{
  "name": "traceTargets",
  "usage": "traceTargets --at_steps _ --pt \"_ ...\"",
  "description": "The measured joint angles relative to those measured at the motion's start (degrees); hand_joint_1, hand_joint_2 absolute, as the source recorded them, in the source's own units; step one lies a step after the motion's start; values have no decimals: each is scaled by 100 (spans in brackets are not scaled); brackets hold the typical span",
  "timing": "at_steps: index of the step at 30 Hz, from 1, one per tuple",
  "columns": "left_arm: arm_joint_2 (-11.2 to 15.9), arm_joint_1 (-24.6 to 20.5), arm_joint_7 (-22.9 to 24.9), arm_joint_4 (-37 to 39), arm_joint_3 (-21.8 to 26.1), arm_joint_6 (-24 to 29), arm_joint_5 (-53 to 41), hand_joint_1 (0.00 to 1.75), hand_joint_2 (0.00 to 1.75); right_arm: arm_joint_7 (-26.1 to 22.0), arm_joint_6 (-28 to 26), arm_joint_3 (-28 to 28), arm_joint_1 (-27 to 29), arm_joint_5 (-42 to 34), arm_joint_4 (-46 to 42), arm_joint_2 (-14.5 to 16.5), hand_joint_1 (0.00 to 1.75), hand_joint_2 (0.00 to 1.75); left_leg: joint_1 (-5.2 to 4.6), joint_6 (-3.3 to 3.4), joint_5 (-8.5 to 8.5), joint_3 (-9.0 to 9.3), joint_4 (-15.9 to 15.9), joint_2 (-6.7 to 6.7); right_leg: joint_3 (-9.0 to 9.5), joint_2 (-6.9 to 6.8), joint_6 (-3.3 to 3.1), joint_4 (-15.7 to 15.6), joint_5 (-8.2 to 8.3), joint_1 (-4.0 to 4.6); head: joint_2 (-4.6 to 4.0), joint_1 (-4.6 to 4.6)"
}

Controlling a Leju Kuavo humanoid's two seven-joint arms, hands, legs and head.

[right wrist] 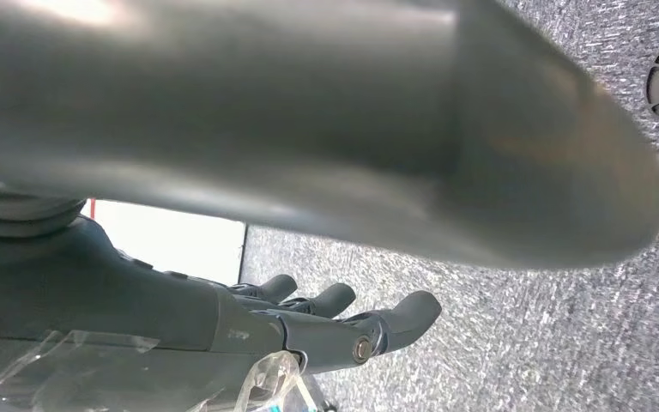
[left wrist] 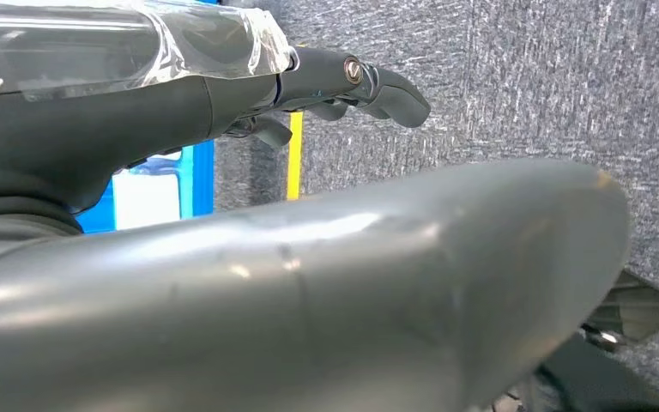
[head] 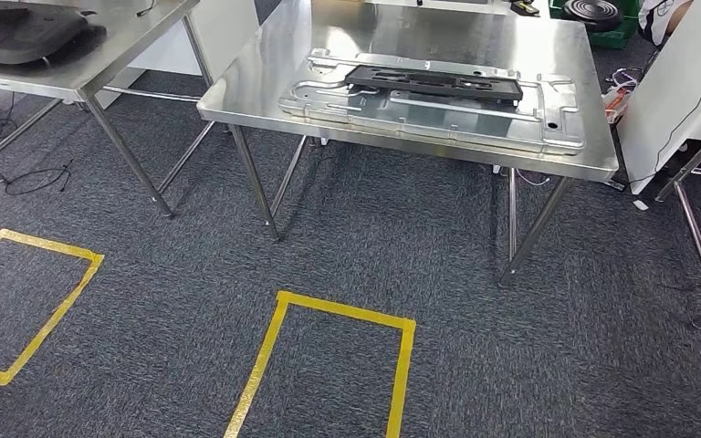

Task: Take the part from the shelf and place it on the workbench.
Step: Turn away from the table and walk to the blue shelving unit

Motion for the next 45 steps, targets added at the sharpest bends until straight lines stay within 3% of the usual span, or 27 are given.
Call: traceTargets --at_steps 2,4,6,8,10,11,12,13,15,17,18,20,22,25,26,27,28,31,33,35,37,38,40,41,42,43,45 --pt "10 -23 -1 0 -1 0 -4 0 0 -11 -7 -4 -7 -7 0 7 0 0 -37 73 151 270 -561 127 -8 -62 44 12 -3 29 0 2" --pt "13 -23 -3 0 -1 0 -4 0 0 -28 -14 -5 -14 -17 0 11 0 0 -61 149 161 268 -647 105 -23 -121 102 20 1 43 -1 4" --pt "12 0 -4 0 -2 0 -3 0 0 -44 -20 -8 -19 -26 0 14 0 0 -37 224 197 250 -666 56 -57 -61 169 101 -70 28 -1 7" --pt "15 0 -10 0 -5 1 -4 0 0 -60 -28 -10 -19 -30 2 15 0 0 -11 289 240 234 -685 12 -260 123 222 567 -389 9 -1 17" --pt "19 -13 -16 0 -9 2 -6 0 0 -66 -36 -10 -11 -31 10 16 0 0 -16 321 261 198 -682 -45 -629 232 243 1395 -805 0 -1 27" --pt "19 -12 -17 0 -12 1 -7 0 0 -69 -39 -10 -6 -34 15 16 0 0 -17 326 267 186 -680 -80 -771 245 250 1711 -907 -5 -1 28" --pt "19 -6 -17 0 -17 1 -7 0 0 -73 -40 -11 -1 -40 17 17 0 0 -15 325 271 180 -676 -122 -810 249 256 1805 -881 -12 -1 28" --pt "19 1 -17 0 -22 1 -7 0 0 -80 -43 -11 2 -46 18 17 0 0 -10 318 275 180 -671 -166 -731 256 261 1649 -740 -23 0 29" --pt "19 0 -22 0 -30 2 -7 0 0 -93 -46 -13 4 -56 19 17 0 0 2 283 277 174 -644 -264 -336 373 275 840 -328 -66 0 31" --pt "21 -16 -31 0 -32 2 -5 0 0 -106 -49 -13 6 -54 19 21 0 0 -9 219 272 131 -589 -349 -59 536 262 229 -118 -96 0 28" --pt "23 -19 -35 0 -33 2 -4 0 0 -111 -50 -13 4 -52 20 22 0 0 -12 181 277 105 -575 -384 -27 576 238 137 -111 -91 0 27" --pt "29 -7 -36 0 -35 2 -3 0 0 -116 -53 -13 -1 -50 20 27 0 0 6 117 294 64 -566 -434 -44 502 161 130 -91 -67 -1 25" --pt "37 4 -37 0 -37 1 -2 0 0 -115 -54 -13 0 -51 20 32 0 0 26 64 151 -41 -353 -344 -56 407 82 117 -59 -67 -1 17" --pt "39 -12 -42 0 -38 0 -1 0 0 -106 -54 -13 7 -62 22 34 0 0 33 -1 -436 -541 781 -180 -81 247 26 114 -47 -54 0 1" --pt "39 -9 -43 0 -38 0 -1 0 0 -103 -56 -13 7 -66 22 35 0 0 33 -11 -554 -683 1112 -172 -86 196 25 114 -47 -49 0 0" --pt "39 1 -43 0 -38 0 -2 0 0 -101 -57 -13 7 -68 22 34 0 0 33 -11 -566 -732 1245 -168 -88 151 24 115 -48 -46 0 -1" --pt "39 9 -44 0 -39 1 -2 0 0 -100 -58 -13 5 -70 22 34 0 0 33 -2 -467 -657 1124 -160 -86 109 26 115 -49 -44 0 -2" --pt "39 0 -69 0 -45 4 -2 0 0 -101 -59 -13 -3 -74 22 36 0 0 -3 74 44 -20 -99 1 -67 0 51 121 -64 -28 0 -4" --pt "39 -16 -93 0 -47 4 2 0 0 -101 -59 -13 -6 -72 22 37 0 0 -46 126 148 175 -525 94 -63 -62 101 127 -79 -4 0 -1" --pt "39 -2 -100 0 -50 3 13 0 0 -102 -59 -13 -17 -66 22 37 0 0 -57 170 158 166 -565 45 -56 -114 163 118 -84 2 -1 2" --pt "34 16 -86 1 -55 2 22 0 0 -108 -60 -13 -30 -59 22 36 0 0 -34 234 200 169 -603 -13 -104 -26 220 251 -201 -13 0 5" --pt "33 12 -74 1 -57 1 25 0 0 -111 -61 -13 -33 -55 22 36 0 0 -18 267 222 171 -621 -40 -209 61 242 490 -357 -19 0 13" --pt "34 0 -43 2 -62 -1 26 0 0 -115 -67 -13 -29 -50 22 34 0 0 -12 301 239 154 -624 -98 -567 215 267 1276 -763 -28 0 29" --pt "34 -1 -30 2 -66 -5 27 0 0 -115 -70 -12 -23 -49 23 33 0 0 -14 307 242 149 -622 -136 -751 241 276 1658 -905 -30 -1 34" --pt "34 4 -22 2 -71 -9 27 0 0 -115 -75 -11 -18 -49 23 33 0 0 -16 309 243 148 -619 -176 -858 250 283 1870 -938 -31 -1 34" --pt "34 10 -18 2 -76 -13 27 0 0 -114 -79 -11 -13 -49 24 33 0 0 -14 308 242 150 -616 -223 -865 256 288 1865 -857 -33 -1 35" --pt "32 12 -17 2 -84 -13 27 0 0 -113 -84 -10 -10 -50 24 32 0 0 -6 296 241 164 -608 -328 -560 330 287 1192 -431 -51 -1 35"
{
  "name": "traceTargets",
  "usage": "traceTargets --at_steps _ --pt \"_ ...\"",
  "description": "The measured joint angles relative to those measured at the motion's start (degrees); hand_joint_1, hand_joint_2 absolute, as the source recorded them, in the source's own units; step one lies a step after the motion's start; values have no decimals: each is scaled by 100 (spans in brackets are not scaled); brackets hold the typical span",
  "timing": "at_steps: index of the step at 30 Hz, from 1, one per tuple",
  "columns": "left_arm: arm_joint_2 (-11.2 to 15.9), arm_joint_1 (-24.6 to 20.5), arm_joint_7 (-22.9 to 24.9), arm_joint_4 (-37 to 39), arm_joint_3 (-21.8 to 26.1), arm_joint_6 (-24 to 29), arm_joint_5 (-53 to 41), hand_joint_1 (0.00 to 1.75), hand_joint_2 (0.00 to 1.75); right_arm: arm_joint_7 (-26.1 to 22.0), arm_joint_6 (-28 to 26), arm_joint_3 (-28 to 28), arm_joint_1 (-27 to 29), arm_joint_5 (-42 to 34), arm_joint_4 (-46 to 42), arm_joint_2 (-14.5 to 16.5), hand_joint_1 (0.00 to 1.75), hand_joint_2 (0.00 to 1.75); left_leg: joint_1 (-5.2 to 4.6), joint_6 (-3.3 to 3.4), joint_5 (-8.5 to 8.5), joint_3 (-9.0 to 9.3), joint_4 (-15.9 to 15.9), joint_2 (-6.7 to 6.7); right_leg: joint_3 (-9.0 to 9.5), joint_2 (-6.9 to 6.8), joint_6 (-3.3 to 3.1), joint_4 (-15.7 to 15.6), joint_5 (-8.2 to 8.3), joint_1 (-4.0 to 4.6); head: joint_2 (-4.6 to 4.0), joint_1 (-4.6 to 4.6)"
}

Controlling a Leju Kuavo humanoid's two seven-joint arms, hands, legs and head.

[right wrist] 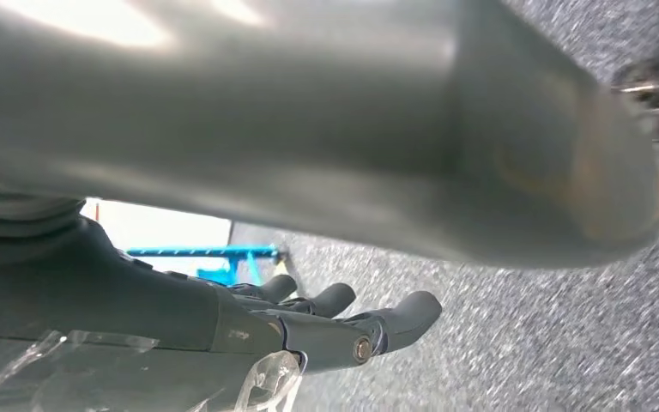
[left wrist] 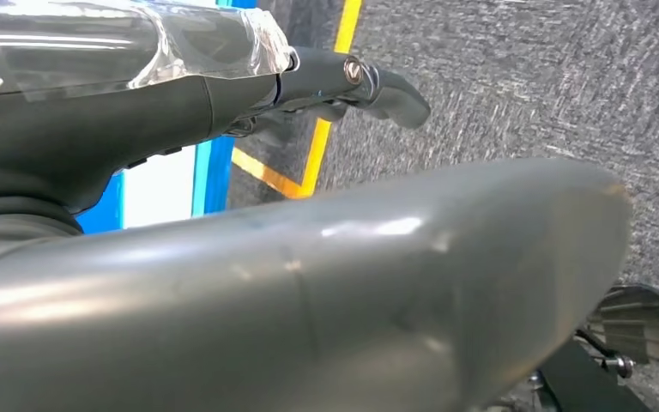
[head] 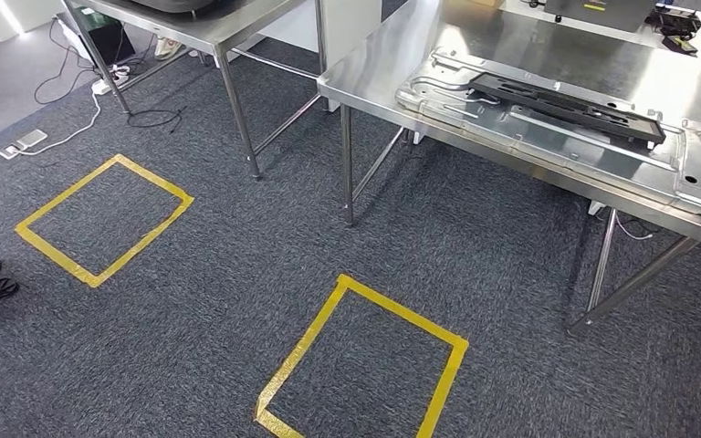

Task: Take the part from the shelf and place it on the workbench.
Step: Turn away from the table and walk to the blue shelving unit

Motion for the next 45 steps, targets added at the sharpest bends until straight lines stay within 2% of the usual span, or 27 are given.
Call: traceTargets --at_steps 2,3,5,7,8,10,12,13,14,16,18,19,21,24,27,28,29,30,32,34,37,38,39,41,43,44,45 --pt "-1 -12 -5 0 -3 8 0 0 0 8 -1 0 2 0 1 -1 0 0 -14 -45 -8 -10 25 -99 351 210 -20 -779 311 -28 1 -2" --pt "0 -17 -14 0 -3 12 0 0 0 15 -2 0 3 0 2 -2 0 0 -22 -76 -6 -27 35 -138 432 283 -41 -971 363 -31 1 -4" --pt "1 -17 -52 1 -4 22 0 0 0 31 -2 0 1 -1 2 0 0 0 -13 -141 13 -66 38 -218 441 248 -112 -1029 370 -12 0 -7" --pt "2 -6 -110 1 -5 49 -2 0 0 50 -7 0 -1 -7 2 4 0 0 5 -193 -38 -116 123 -160 441 142 -187 -1045 394 -8 -1 -13" --pt "0 -6 -139 1 -6 70 -3 0 0 58 -10 0 1 -10 2 5 0 0 8 -217 -138 -191 284 -78 440 85 -223 -1055 404 -15 -1 -22" --pt "-6 -21 -184 1 -8 104 -4 0 0 73 -18 0 7 -14 2 4 0 0 11 -265 -516 -529 1008 109 434 -33 -263 -1058 404 -8 0 -41" --pt "-8 -21 -209 1 -9 115 -3 0 0 85 -19 0 11 -17 2 3 0 0 19 -295 -851 -926 1845 165 429 -159 -275 -1056 398 3 0 -45" --pt "-8 -11 -214 1 -9 115 -2 0 0 88 -20 0 11 -20 2 2 0 0 21 -298 -871 -1002 2009 170 430 -216 -276 -1056 395 5 -1 -45" --pt "-8 -1 -217 1 -9 115 -3 0 0 91 -21 0 11 -25 2 2 0 0 23 -293 -773 -945 1902 178 433 -263 -273 -1055 391 5 -1 -46" --pt "-8 2 -222 1 -9 117 -7 0 0 91 -26 0 7 -36 2 5 0 0 13 -255 -365 -492 1037 298 454 -346 -257 -1056 379 7 -1 -46" --pt "-8 -19 -228 1 -9 124 -20 0 0 80 -33 0 0 -60 2 8 0 0 -26 -203 -111 -89 247 500 478 -411 -215 -1052 356 32 0 -42" --pt "-9 -27 -232 1 -9 129 -29 0 0 68 -40 0 -2 -81 2 8 0 0 -46 -181 -84 -19 92 556 487 -438 -188 -1052 346 43 0 -38" --pt "-10 -27 -230 1 -12 147 -39 0 0 38 -66 -1 -5 -137 2 8 0 0 -65 -142 -80 -36 61 488 505 -500 -126 -1066 336 50 -1 -31" --pt "-21 -16 -210 1 -21 198 -66 0 0 2 -103 -3 -8 -211 2 8 0 0 -28 -42 -24 -33 21 363 402 -314 -37 -784 114 26 0 -26" --pt "-21 -24 -281 1 -24 232 -87 0 0 3 -87 -4 7 -219 3 7 0 0 -35 11 -10 -38 17 233 -134 -95 -13 373 -451 26 0 -15" --pt "-22 -24 -308 1 -24 238 -78 0 0 12 -80 -4 12 -217 4 8 0 0 -44 16 -11 -36 19 179 -272 -82 -14 643 -513 27 0 -14" --pt "-22 -21 -322 1 -24 242 -64 0 0 20 -76 -4 14 -216 4 8 0 0 -49 16 -12 -30 21 123 -313 -77 -19 693 -456 28 -1 -14" --pt "-23 -19 -325 1 -24 244 -52 0 0 24 -75 -4 14 -216 4 8 0 0 -49 14 -14 -19 23 58 -228 -61 -30 472 -274 28 0 -14" --pt "-23 -21 -311 1 -25 243 -48 0 0 9 -75 -4 15 -217 4 8 0 0 -52 -6 -24 -4 32 -63 139 87 -59 -374 164 21 0 -11" --pt "-23 -26 -300 1 -27 239 -57 0 0 -14 -75 -4 15 -216 4 9 0 0 -62 -51 -30 -22 50 -163 377 225 -101 -935 373 17 0 -11" --pt "-22 -11 -293 1 -29 247 -51 0 0 -27 -73 -4 2 -212 4 13 0 0 -38 -138 -24 -58 58 -256 399 144 -189 -1013 391 40 1 -10" --pt "-23 -4 -281 1 -29 253 -40 0 0 -26 -72 -4 -2 -211 4 15 0 0 -36 -168 -68 -86 120 -212 405 98 -224 -1023 400 37 1 -15" --pt "-25 -5 -260 1 -29 258 -33 0 0 -21 -70 -4 -2 -211 4 16 0 0 -31 -197 -173 -165 290 -126 409 46 -259 -1033 407 27 0 -26" --pt "-30 -16 -202 1 -31 261 -28 0 0 -9 -66 -3 4 -214 4 17 0 0 -20 -262 -531 -505 1005 86 414 -62 -307 -1040 402 27 -1 -48" --pt "-30 -18 -148 1 -31 262 -30 0 0 9 -62 -2 9 -216 4 17 0 0 2 -305 -798 -878 1754 156 416 -176 -325 -1038 391 37 -1 -52" --pt "-30 -11 -127 1 -31 262 -30 0 0 16 -62 -2 10 -215 4 16 0 0 9 -311 -793 -943 1875 165 419 -228 -326 -1038 385 39 0 -53" --pt "-30 -4 -113 1 -31 262 -29 0 0 25 -62 -2 9 -215 4 15 0 0 13 -310 -692 -896 1765 177 426 -275 -324 -1038 379 41 0 -53"
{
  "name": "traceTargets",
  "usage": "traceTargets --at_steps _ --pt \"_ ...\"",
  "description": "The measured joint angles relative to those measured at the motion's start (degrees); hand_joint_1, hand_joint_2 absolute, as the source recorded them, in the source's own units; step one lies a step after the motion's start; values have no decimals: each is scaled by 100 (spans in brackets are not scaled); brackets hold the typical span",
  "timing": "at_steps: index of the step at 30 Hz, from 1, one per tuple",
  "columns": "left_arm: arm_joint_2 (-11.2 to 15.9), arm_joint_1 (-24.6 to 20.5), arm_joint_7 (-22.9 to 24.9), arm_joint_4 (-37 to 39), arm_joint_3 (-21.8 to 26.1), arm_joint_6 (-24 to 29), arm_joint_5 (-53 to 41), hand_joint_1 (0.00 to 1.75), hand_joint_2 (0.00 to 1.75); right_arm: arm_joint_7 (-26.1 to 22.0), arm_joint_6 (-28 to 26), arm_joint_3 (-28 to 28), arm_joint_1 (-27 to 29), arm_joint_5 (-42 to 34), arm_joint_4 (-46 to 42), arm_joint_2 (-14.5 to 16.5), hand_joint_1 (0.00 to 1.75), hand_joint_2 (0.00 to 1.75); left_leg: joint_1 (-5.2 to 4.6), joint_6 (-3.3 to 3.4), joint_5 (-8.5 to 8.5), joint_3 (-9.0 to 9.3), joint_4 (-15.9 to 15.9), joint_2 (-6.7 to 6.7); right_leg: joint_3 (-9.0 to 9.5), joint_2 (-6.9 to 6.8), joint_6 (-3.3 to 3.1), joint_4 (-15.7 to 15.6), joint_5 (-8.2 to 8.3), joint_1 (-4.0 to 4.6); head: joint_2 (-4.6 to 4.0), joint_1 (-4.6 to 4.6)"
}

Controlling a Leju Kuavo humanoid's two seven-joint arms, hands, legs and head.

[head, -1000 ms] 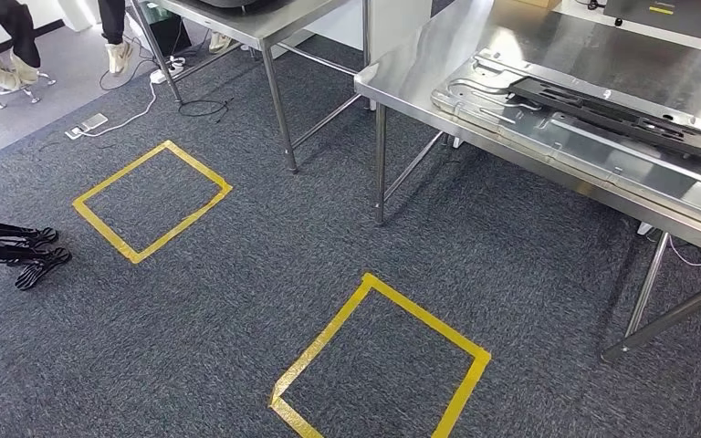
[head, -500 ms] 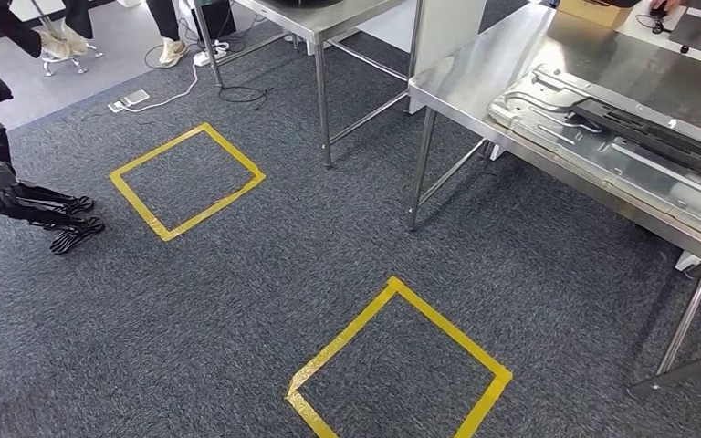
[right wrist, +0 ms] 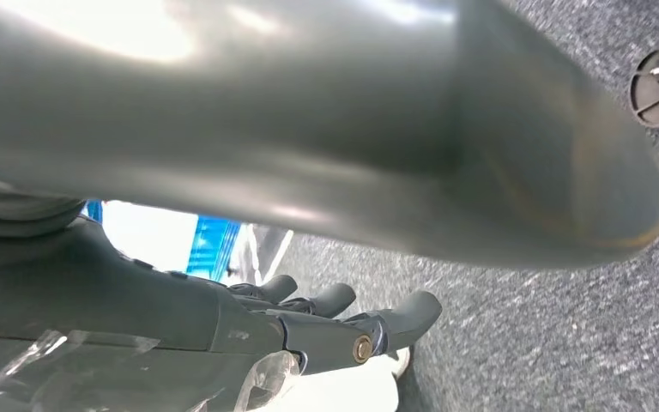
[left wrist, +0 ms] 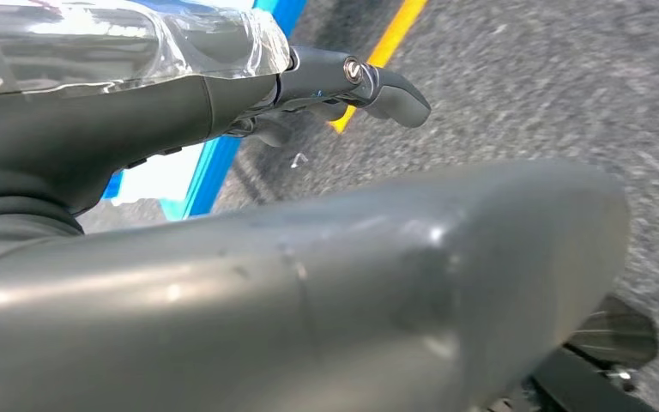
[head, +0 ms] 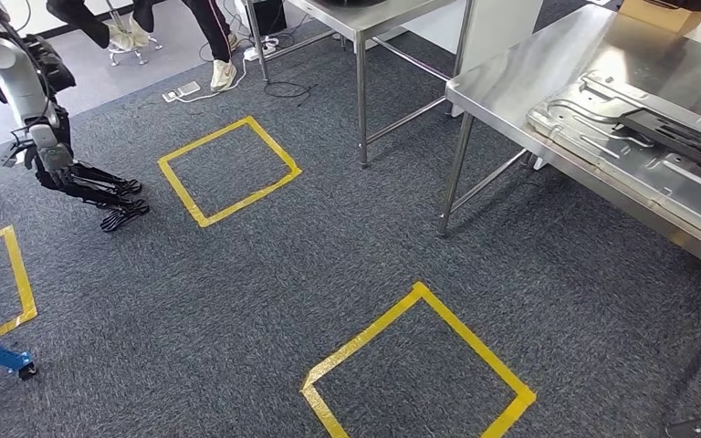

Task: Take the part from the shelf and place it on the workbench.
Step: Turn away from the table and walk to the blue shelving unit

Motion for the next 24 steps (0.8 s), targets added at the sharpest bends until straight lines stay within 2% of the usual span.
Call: traceTargets --at_steps 1,3,4,5,7,8,9,10,12,13,14,15,16,18,19,20,21,23,24 --pt "1 3 9 0 0 0 1 0 0 6 1 0 -2 1 0 -1 0 0 -1 12 185 172 -351 35 11 -45 6 0 -8 2 0 0" --pt "1 -8 12 0 1 5 1 0 0 16 1 0 -8 0 0 1 0 0 -37 72 536 622 -1250 237 44 -129 37 -1 -32 17 -1 1" --pt "1 -17 12 0 1 11 1 0 0 21 1 0 -11 -2 0 2 0 0 -63 105 638 775 -1558 315 57 -162 60 0 -45 25 0 2" --pt "1 -23 11 0 1 20 0 0 0 23 -2 0 -14 -4 0 2 0 0 -88 135 666 835 -1695 361 68 -195 86 0 -56 31 0 3" --pt "0 -22 3 0 0 37 -1 0 0 25 -10 0 -23 -13 0 4 0 0 -103 184 678 823 -1720 279 89 -256 145 -17 -64 35 0 6" --pt "-3 -16 -11 0 0 44 -2 0 0 22 -14 0 -28 -18 0 5 0 0 -90 212 698 832 -1748 235 95 -240 175 -1 -89 28 -1 8" --pt "-7 -12 -32 0 -1 49 -2 0 0 19 -20 0 -32 -26 0 7 0 0 -70 244 723 845 -1779 192 63 -165 199 96 -171 24 -1 12" --pt "-10 -12 -59 0 -1 52 -2 0 0 14 -26 0 -31 -33 0 5 0 0 -48 273 749 858 -1806 150 -31 -58 219 322 -318 20 -1 24" --pt "-17 -15 -102 0 -1 56 -1 0 0 5 -35 1 -20 -42 0 2 0 0 -31 303 769 859 -1818 61 -395 151 237 1108 -713 5 -1 45" --pt "-19 -15 -113 0 -1 56 -1 0 0 1 -35 1 -13 -45 0 1 0 0 -32 308 771 858 -1817 10 -583 185 248 1482 -844 1 0 51" --pt "-21 -12 -116 0 -1 55 -1 0 0 -1 -35 2 -8 -47 0 1 0 0 -30 308 771 859 -1815 -48 -698 196 259 1685 -862 -5 0 51" --pt "-23 -8 -117 0 -2 55 -1 0 0 -3 -37 2 -5 -51 0 0 0 0 -24 306 769 864 -1811 -110 -703 202 270 1648 -757 -13 0 51" --pt "-25 -5 -117 0 -2 55 -2 0 0 -4 -38 2 -3 -56 0 -1 0 0 -15 297 766 871 -1806 -175 -602 223 280 1381 -559 -27 0 51" --pt "-26 -10 -116 0 -2 55 -5 0 0 -7 -42 2 2 -70 1 -3 0 0 -10 252 748 864 -1767 -301 -255 411 306 561 -144 -74 -1 56" --pt "-25 -16 -115 0 -2 55 -6 0 0 -9 -42 2 3 -79 3 -4 0 0 -16 219 739 845 -1744 -355 -130 510 303 261 -29 -96 -1 56" --pt "-25 -20 -113 0 -2 55 -7 0 0 -11 -42 2 3 -87 4 -4 0 0 -20 186 735 823 -1727 -404 -65 582 291 97 16 -103 -1 55" --pt "-24 -19 -110 0 -2 55 -6 0 0 -12 -42 2 1 -94 6 -4 0 0 -17 151 737 801 -1717 -451 -49 589 261 46 14 -89 -1 54" --pt "-22 0 -98 0 -2 55 -6 0 0 -11 -41 2 -9 -98 7 -4 0 0 21 97 733 774 -1701 -500 -45 477 179 37 33 -72 -1 52" --pt "-22 7 -93 0 -3 53 -7 0 0 -10 -41 2 -11 -98 7 -4 0 0 29 71 669 725 -1604 -431 -40 416 137 28 41 -70 0 44"
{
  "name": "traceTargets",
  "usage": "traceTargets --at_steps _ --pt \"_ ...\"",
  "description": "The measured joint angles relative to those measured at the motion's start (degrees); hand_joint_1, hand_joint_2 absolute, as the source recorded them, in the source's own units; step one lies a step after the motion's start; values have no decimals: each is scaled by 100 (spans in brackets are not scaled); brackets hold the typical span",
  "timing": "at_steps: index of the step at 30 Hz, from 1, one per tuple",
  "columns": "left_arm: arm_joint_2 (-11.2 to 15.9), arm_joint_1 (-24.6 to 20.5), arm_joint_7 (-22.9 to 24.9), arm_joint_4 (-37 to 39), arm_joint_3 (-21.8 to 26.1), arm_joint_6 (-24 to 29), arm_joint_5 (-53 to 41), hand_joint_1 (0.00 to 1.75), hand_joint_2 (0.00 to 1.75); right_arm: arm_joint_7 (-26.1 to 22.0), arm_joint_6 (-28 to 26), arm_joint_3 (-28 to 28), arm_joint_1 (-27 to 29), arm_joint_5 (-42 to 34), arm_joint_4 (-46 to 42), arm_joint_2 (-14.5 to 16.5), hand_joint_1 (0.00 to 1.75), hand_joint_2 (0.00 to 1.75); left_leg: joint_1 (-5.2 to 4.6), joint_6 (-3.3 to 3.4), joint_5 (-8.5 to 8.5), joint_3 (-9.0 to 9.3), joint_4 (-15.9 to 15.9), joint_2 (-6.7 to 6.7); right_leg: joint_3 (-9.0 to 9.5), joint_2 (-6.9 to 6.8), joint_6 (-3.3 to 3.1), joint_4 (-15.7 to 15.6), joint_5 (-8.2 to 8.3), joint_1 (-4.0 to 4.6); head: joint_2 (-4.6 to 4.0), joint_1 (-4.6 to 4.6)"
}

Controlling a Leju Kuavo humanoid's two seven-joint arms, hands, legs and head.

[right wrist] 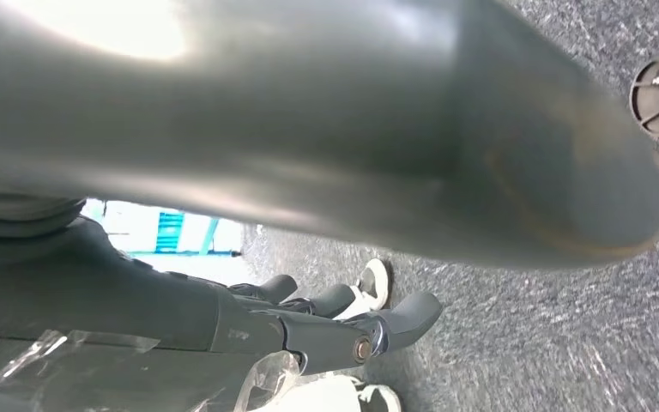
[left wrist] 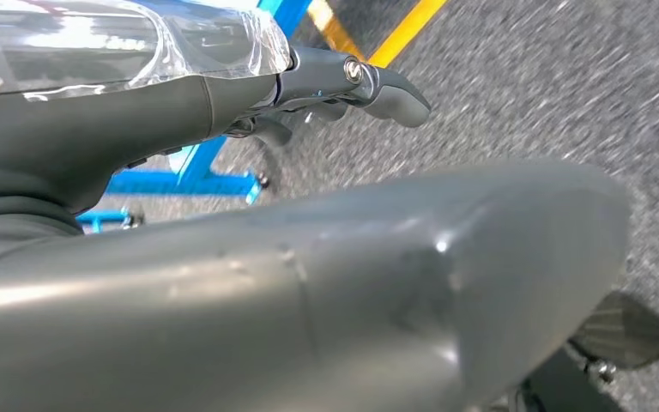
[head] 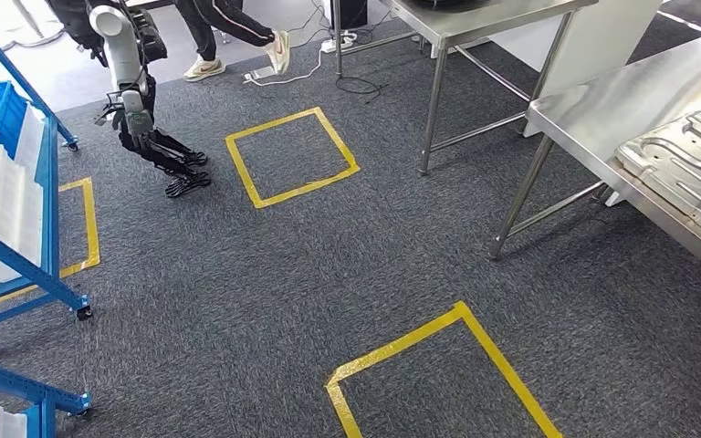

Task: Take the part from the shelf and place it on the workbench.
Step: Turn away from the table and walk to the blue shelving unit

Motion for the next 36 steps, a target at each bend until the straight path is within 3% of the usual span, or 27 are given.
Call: traceTargets --at_steps 2,4,5,6,7,9,11,12,14,16,18,19,20,21,22,23,25,27,29,31,33,35,36 --pt "-1 -12 6 0 -2 -3 -2 0 0 4 -1 0 3 -2 0 -1 0 0 0 -41 -308 -263 560 242 4 -133 -60 -11 3 4 0 -18" --pt "-2 -27 9 0 -4 -5 -4 0 0 9 -5 0 9 -8 3 -1 0 0 0 -70 -665 -665 1395 391 4 -273 -90 -10 -11 24 -1 -27" --pt "-2 -22 11 0 -7 -5 -5 0 0 11 -8 0 10 -11 6 -1 0 0 1 -74 -737 -789 1657 413 7 -340 -93 -9 -17 31 -1 -28" --pt "-2 -12 14 0 -9 -5 -5 0 0 13 -11 0 10 -14 9 -2 0 0 1 -70 -700 -800 1691 425 13 -399 -95 -9 -25 35 -1 -28" --pt "-2 -3 17 0 -10 -5 -7 0 0 15 -14 0 9 -15 10 -2 0 0 -1 -57 -563 -685 1470 448 23 -453 -91 -9 -33 37 -1 -28" --pt "-2 -8 20 0 -13 -3 -18 0 0 15 -15 0 5 -16 12 -1 0 0 -30 -5 -204 -238 599 609 57 -550 -66 -7 -59 48 -1 -28" --pt "-3 -27 17 0 -14 0 -27 0 0 15 -16 0 1 -18 12 0 0 0 -80 51 -20 53 9 753 85 -629 -15 -6 -91 66 -1 -26" --pt "-3 -31 14 0 -14 1 -31 0 0 15 -18 0 -3 -19 12 0 0 0 -105 73 -13 79 -72 769 95 -663 13 -10 -101 72 -1 -23" --pt "-4 -17 7 0 -14 3 -38 0 0 15 -22 0 -17 -22 12 2 0 0 -104 123 14 74 -96 677 114 -699 71 -24 -115 60 -1 -22" --pt "-9 -8 2 0 -14 6 -40 0 0 15 -30 0 -28 -25 13 4 0 0 -77 189 55 98 -147 591 49 -533 123 165 -262 43 0 -15" --pt "-14 -20 -4 0 -14 8 -38 0 0 14 -37 1 -19 -27 15 3 0 0 -67 234 71 113 -168 503 -260 -294 153 835 -623 34 1 5" --pt "-14 -26 -9 0 -14 8 -34 0 0 13 -39 1 -12 -31 17 3 0 0 -71 248 70 114 -167 453 -473 -239 163 1256 -797 33 1 12" --pt "-15 -28 -14 0 -14 8 -28 0 0 11 -42 2 -5 -36 19 3 0 0 -75 253 66 116 -166 394 -648 -219 172 1583 -891 33 1 16" --pt "-18 -25 -19 0 -15 8 -22 0 0 9 -46 2 -1 -40 20 3 0 0 -76 254 63 120 -164 331 -735 -211 178 1707 -866 31 0 16" --pt "-22 -21 -22 0 -15 8 -14 0 0 8 -50 2 2 -44 20 2 0 0 -72 251 61 128 -161 263 -712 -204 182 1597 -728 26 0 16" --pt "-26 -18 -26 0 -16 8 -7 0 0 5 -52 2 4 -45 20 1 0 0 -65 243 56 138 -157 191 -578 -173 184 1266 -505 17 0 16" --pt "-30 -21 -42 0 -15 8 8 0 0 -2 -54 2 6 -45 21 -5 0 0 -60 200 31 140 -125 59 -227 26 180 454 -118 -15 -1 15" --pt "-31 -21 -64 0 -14 8 13 0 0 -14 -56 2 0 -44 23 -8 0 0 -63 139 13 108 -98 -39 -64 159 143 70 -4 -18 0 11" --pt "-30 -13 -78 0 -14 8 11 0 0 -21 -58 2 -17 -44 24 -8 0 0 -45 77 14 82 -98 -107 -57 78 68 46 -7 7 0 7" --pt "-32 -1 -82 0 -15 8 13 0 0 -25 -63 2 -24 -44 24 -10 0 0 -33 23 -90 3 68 39 -46 -30 -8 29 3 11 0 -5" --pt "-36 -13 -85 0 -16 8 11 0 0 -28 -68 2 -16 -46 25 -11 0 0 -36 -25 -427 -316 729 313 -36 -160 -60 20 -3 20 -1 -27" --pt "-37 -25 -87 0 -16 7 10 0 0 -29 -70 2 -7 -55 28 -12 0 0 -31 -55 -753 -737 1565 420 -27 -302 -90 21 -25 41 -1 -39" --pt "-37 -19 -86 0 -16 6 11 0 0 -29 -71 2 -6 -60 29 -14 0 0 -30 -55 -779 -841 1757 427 -16 -369 -96 22 -37 48 -1 -40"
